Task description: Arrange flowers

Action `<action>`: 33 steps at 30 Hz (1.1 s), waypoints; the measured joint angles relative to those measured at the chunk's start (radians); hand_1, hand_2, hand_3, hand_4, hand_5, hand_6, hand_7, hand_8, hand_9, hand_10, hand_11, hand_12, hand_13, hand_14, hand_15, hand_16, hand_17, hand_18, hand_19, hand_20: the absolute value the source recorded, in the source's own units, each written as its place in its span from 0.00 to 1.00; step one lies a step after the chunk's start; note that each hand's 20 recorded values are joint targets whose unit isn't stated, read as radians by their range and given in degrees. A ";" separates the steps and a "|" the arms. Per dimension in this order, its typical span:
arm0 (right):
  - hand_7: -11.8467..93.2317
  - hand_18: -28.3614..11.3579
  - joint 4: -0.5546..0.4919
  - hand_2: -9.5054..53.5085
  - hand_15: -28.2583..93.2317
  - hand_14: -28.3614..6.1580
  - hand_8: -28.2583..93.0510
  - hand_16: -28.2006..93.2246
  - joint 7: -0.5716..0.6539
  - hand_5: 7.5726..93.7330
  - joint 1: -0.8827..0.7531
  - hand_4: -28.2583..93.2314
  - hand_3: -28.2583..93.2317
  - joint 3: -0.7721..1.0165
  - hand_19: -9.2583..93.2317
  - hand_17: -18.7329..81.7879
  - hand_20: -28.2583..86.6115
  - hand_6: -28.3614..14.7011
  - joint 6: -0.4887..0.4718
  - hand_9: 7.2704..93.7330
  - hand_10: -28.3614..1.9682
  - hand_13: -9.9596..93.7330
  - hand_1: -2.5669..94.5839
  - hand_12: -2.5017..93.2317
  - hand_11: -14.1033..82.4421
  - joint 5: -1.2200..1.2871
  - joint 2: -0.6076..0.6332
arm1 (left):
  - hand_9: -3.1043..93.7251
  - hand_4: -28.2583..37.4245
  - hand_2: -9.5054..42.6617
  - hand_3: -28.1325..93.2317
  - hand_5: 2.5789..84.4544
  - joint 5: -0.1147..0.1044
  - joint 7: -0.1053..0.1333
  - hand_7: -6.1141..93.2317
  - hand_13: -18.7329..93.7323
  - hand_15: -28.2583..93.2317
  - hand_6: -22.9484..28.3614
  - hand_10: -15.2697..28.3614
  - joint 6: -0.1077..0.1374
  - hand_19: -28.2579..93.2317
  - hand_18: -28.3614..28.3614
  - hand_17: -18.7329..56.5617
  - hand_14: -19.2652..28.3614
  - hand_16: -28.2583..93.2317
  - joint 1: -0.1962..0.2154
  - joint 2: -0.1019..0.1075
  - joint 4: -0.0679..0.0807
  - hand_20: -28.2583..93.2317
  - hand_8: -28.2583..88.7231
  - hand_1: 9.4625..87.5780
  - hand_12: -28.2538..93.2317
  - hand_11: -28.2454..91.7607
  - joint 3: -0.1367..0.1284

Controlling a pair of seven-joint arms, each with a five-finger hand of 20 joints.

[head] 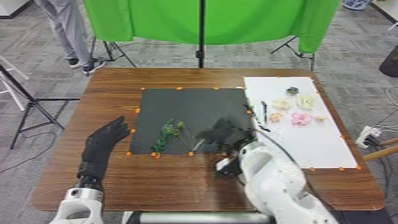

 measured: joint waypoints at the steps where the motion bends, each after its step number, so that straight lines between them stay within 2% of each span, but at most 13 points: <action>1: 0.26 0.44 0.003 0.01 0.74 0.72 0.17 0.49 0.001 0.79 0.010 0.13 0.77 0.007 1.00 0.90 0.76 0.59 0.018 0.95 0.54 1.00 0.34 0.30 0.60 -0.007 0.015 | 0.45 0.00 0.19 0.81 0.50 0.000 0.000 0.16 0.45 0.44 0.54 0.65 0.000 0.31 0.71 0.31 0.76 0.20 0.001 0.000 0.000 0.38 0.19 0.14 0.31 0.37 0.000; 5: 0.24 0.44 0.084 0.00 0.75 0.73 0.17 0.50 0.014 0.73 0.105 0.12 0.76 -0.009 1.00 0.90 0.78 0.57 0.135 0.94 0.54 1.00 0.34 0.31 0.62 -0.107 0.109 | 0.45 0.00 0.19 0.81 0.50 0.001 -0.001 0.16 0.45 0.44 0.54 0.64 0.000 0.30 0.71 0.31 0.76 0.20 0.001 0.000 -0.001 0.38 0.19 0.14 0.31 0.37 0.000; 8: 0.21 0.44 0.186 0.00 0.75 0.72 0.17 0.51 0.026 0.66 0.196 0.12 0.75 -0.017 1.00 0.89 0.79 0.52 0.147 0.93 0.54 0.99 0.33 0.31 0.63 -0.181 0.168 | 0.45 0.00 0.19 0.81 0.50 0.001 -0.001 0.16 0.45 0.44 0.54 0.65 0.000 0.30 0.71 0.31 0.76 0.20 0.001 0.000 -0.001 0.38 0.19 0.14 0.31 0.37 0.001; 12: 0.19 0.45 0.274 0.00 0.76 0.73 0.17 0.51 0.049 0.62 0.285 0.11 0.73 -0.005 1.00 0.89 0.79 0.46 0.061 0.91 0.51 0.98 0.33 0.31 0.63 -0.190 0.210 | 0.45 0.00 0.19 0.81 0.50 0.002 -0.002 0.16 0.45 0.44 0.54 0.65 0.000 0.31 0.71 0.31 0.76 0.20 0.001 0.000 -0.001 0.38 0.19 0.14 0.31 0.37 0.001; 17: 0.19 0.46 0.288 0.00 0.76 0.73 0.18 0.51 0.076 0.63 0.329 0.09 0.71 0.011 1.00 0.89 0.79 0.44 -0.066 0.91 0.50 0.98 0.33 0.30 0.63 -0.166 0.223 | 0.45 0.00 0.19 0.81 0.50 0.002 -0.002 0.16 0.45 0.44 0.54 0.65 0.000 0.31 0.71 0.31 0.76 0.20 0.001 -0.001 -0.001 0.38 0.19 0.14 0.31 0.37 0.001; 22: 0.20 0.46 0.288 0.00 0.76 0.72 0.18 0.50 0.078 0.68 0.330 0.08 0.70 -0.003 1.00 0.89 0.78 0.45 -0.076 0.91 0.51 0.98 0.32 0.30 0.64 -0.152 0.228 | 0.45 0.00 0.19 0.81 0.50 0.003 -0.003 0.16 0.45 0.44 0.54 0.65 0.000 0.31 0.71 0.31 0.76 0.20 0.003 -0.002 -0.002 0.38 0.19 0.15 0.31 0.37 0.000; 33: 0.21 0.47 0.307 0.00 0.75 0.73 0.18 0.50 0.088 0.71 0.326 0.08 0.70 -0.053 1.00 0.90 0.77 0.46 -0.129 0.92 0.51 0.99 0.31 0.30 0.64 -0.162 0.233 | 0.45 0.00 0.19 0.81 0.50 0.003 -0.003 0.15 0.45 0.44 0.54 0.65 0.000 0.31 0.71 0.31 0.76 0.20 0.006 -0.002 -0.005 0.38 0.19 0.15 0.31 0.37 0.000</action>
